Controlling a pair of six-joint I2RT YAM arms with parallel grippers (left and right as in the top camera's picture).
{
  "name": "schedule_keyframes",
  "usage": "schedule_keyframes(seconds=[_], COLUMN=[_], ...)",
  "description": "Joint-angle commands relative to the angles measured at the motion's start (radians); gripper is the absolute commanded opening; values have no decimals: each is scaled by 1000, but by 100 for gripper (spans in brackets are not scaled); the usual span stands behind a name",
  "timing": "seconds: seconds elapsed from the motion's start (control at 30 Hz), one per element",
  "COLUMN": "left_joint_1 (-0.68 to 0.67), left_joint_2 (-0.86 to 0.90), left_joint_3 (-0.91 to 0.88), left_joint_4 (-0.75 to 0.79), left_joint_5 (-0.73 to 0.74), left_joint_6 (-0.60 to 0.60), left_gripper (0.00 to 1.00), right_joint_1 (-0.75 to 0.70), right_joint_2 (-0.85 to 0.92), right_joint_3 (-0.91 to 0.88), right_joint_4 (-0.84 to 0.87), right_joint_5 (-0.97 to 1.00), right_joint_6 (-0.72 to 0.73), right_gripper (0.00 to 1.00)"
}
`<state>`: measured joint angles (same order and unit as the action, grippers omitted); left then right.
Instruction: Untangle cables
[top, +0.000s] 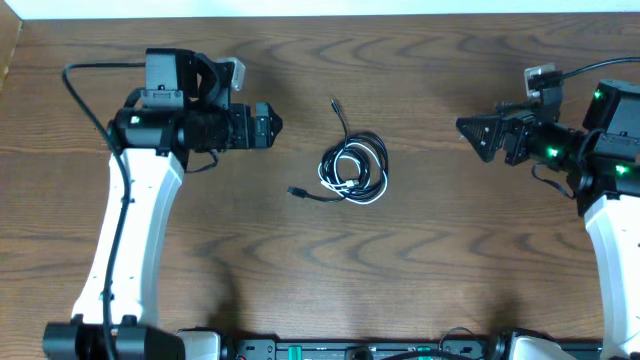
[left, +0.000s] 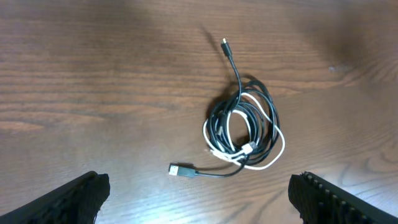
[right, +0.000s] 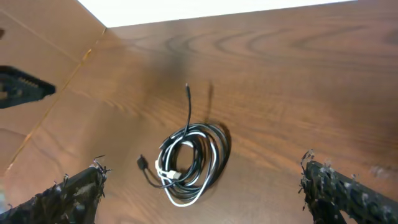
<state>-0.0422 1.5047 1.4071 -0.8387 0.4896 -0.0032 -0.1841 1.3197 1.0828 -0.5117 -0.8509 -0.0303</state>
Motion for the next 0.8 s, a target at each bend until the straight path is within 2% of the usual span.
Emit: schedule_keyframes(seconds=[0.0,0.07,0.2,0.43,0.6,0.77], left_joint_1=[-28,-58,-120,-182,-231,-259], left_joint_2=[48,84,176,332,418,494], left_joint_3=[16,16,16,16,16,16], left_joint_4=[27,43,88,190,266,325], left_joint_5=[59,30,-31,-30,-31,-31], left_joint_6=[22,37,36,-2,-2,-12], left_gripper=[99,88,80,73,71,64], right_joint_1=[0,5,8,8,8,8], right_joint_2=[-4,-4,-4,-4,-4,-4], right_joint_3=[18,18,18,18,17,17], right_joint_4=[-2,-2,-11,-69,-84,-84], right_joint_5=[-46,-44,-15,77,86,86], right_joint_6=[-8,-10,-12,-12,-12,-12], right_gripper=[99,97,91,87,87,87])
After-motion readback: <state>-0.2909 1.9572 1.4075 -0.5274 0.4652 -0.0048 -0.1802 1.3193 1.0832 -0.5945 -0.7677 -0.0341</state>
